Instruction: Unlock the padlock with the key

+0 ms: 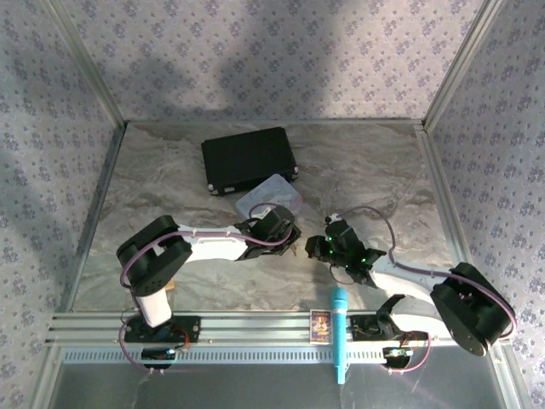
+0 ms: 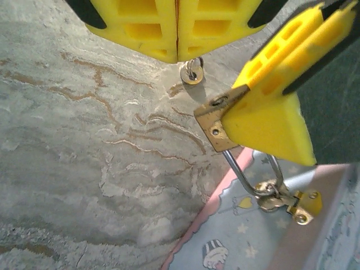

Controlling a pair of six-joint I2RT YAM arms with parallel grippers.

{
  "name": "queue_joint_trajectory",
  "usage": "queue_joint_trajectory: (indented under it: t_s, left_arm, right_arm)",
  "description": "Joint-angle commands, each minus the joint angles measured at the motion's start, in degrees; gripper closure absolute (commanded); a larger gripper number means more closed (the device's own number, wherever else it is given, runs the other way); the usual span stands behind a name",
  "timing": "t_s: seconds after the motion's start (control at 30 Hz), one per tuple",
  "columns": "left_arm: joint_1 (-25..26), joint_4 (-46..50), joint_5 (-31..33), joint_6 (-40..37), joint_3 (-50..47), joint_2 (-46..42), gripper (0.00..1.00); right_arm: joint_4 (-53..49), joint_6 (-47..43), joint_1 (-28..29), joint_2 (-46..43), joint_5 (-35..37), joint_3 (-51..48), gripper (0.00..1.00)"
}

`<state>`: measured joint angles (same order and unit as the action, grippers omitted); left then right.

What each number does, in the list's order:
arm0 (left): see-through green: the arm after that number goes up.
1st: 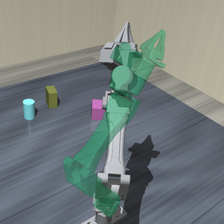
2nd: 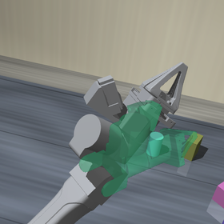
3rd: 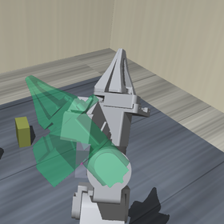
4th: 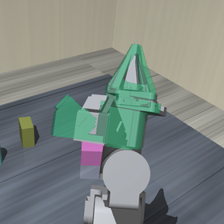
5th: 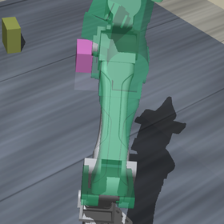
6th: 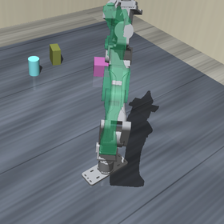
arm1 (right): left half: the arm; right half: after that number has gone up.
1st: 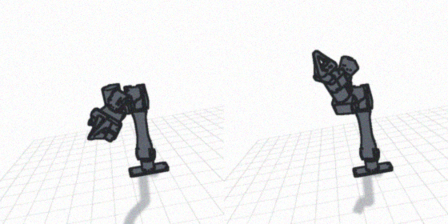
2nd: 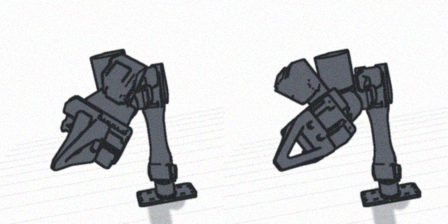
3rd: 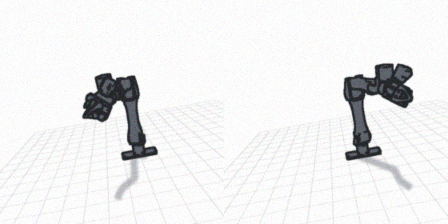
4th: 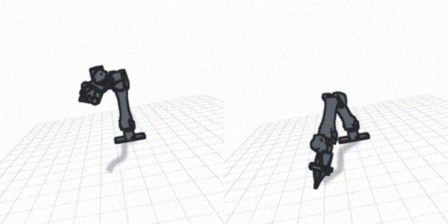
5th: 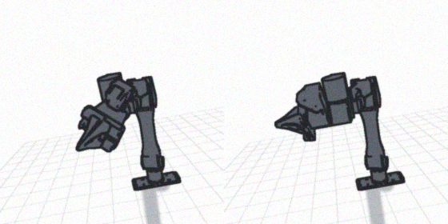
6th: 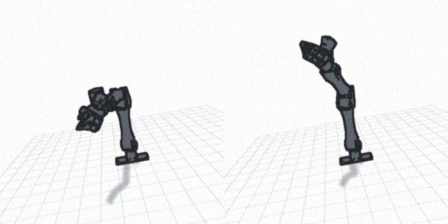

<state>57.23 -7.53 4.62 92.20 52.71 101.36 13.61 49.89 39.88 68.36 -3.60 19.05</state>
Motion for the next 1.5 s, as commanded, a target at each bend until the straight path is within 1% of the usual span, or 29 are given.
queue_joint_trajectory:
  t_s: [0.0,0.07,0.1,0.17,0.3,0.4,0.43,0.57,0.6,0.7,0.8,0.93,1.13,1.2,1.23,1.33,1.47]
  left_arm:
    - [-1.49,17.53,1.99,3.58,-4.98,2.51,0.8]
    - [-1.81,17.63,3.68,2.9,-6.51,1.32,0.72]
    - [-2.13,17.27,3.9,2.79,-7.23,0.83,0.7]
    - [-2.77,16.08,3.81,2.63,-8.89,-0.1,0.68]
    - [-3.24,15.65,3.93,1.79,-11.16,-2.78,0.65]
    - [-3.27,16.91,5.08,0.97,-12.45,-5.89,0.64]
    - [-3.26,17.2,5.45,0.69,-12.88,-6.96,0.61]
    - [-3.29,18.64,6.63,-1.91,-14.05,-12.24,0.58]
    - [-3.18,19.07,7.06,-2.42,-14.12,-13.74,0.57]
    - [-3.05,20.18,7.94,-3.68,-14.89,-17.35,0.57]
    - [-3.05,21.56,8.34,-4.29,-16.03,-20.3,0.57]
    - [-2.96,22.18,8.3,-3.66,-17.97,-23.32,0.57]
    - [-3.0,23.94,9.91,-3.63,-18.34,-25.88,0.57]
    - [-3.0,24.35,10.27,-3.69,-18.25,-26.21,0.57]
    - [-2.98,24.53,10.39,-3.67,-18.17,-26.46,0.57]
    - [-2.96,24.97,10.43,-3.72,-18.42,-27.15,0.57]
    - [-2.83,24.69,10.84,-5.49,-18.45,-28.94,0.57]
  right_arm:
    - [-6.25,-3.41,0.19,0.44,-1.23,2.16,0.86]
    - [-8.53,-5.18,0.56,1.88,-1.76,4.19,0.76]
    - [-9.98,-5.87,1.02,2.74,-1.26,5.55,0.72]
    - [-11.55,-6.93,2.34,4.39,0.26,7.47,0.69]
    - [-13.74,-8.17,4.79,8.32,2.64,11.94,0.68]
    - [-17.5,-9.55,7.0,11.97,5.71,16.45,0.68]
    - [-19.29,-9.76,7.6,13.08,7.37,17.99,0.68]
    - [-30.05,-8.42,10.0,19.07,15.2,25.37,0.68]
    - [-31.73,-8.11,10.45,20.4,16.3,26.76,0.68]
    - [-35.43,-6.44,12.3,23.2,20.13,29.35,0.69]
    - [-37.99,-4.97,13.99,24.51,22.11,30.52,0.7]
    - [-35.7,-5.45,14.5,27.15,20.21,30.26,0.7]
    - [-33.19,-7.47,14.88,31.0,19.87,32.04,0.75]
    - [-35.26,-7.83,14.91,32.43,20.17,33.75,0.86]
    - [-36.09,-7.98,14.8,32.55,20.06,34.19,0.89]
    - [-35.2,-8.14,14.32,30.27,18.17,32.23,1.0]
    - [-30.53,-8.4,12.24,22.61,13.8,26.57,1.0]
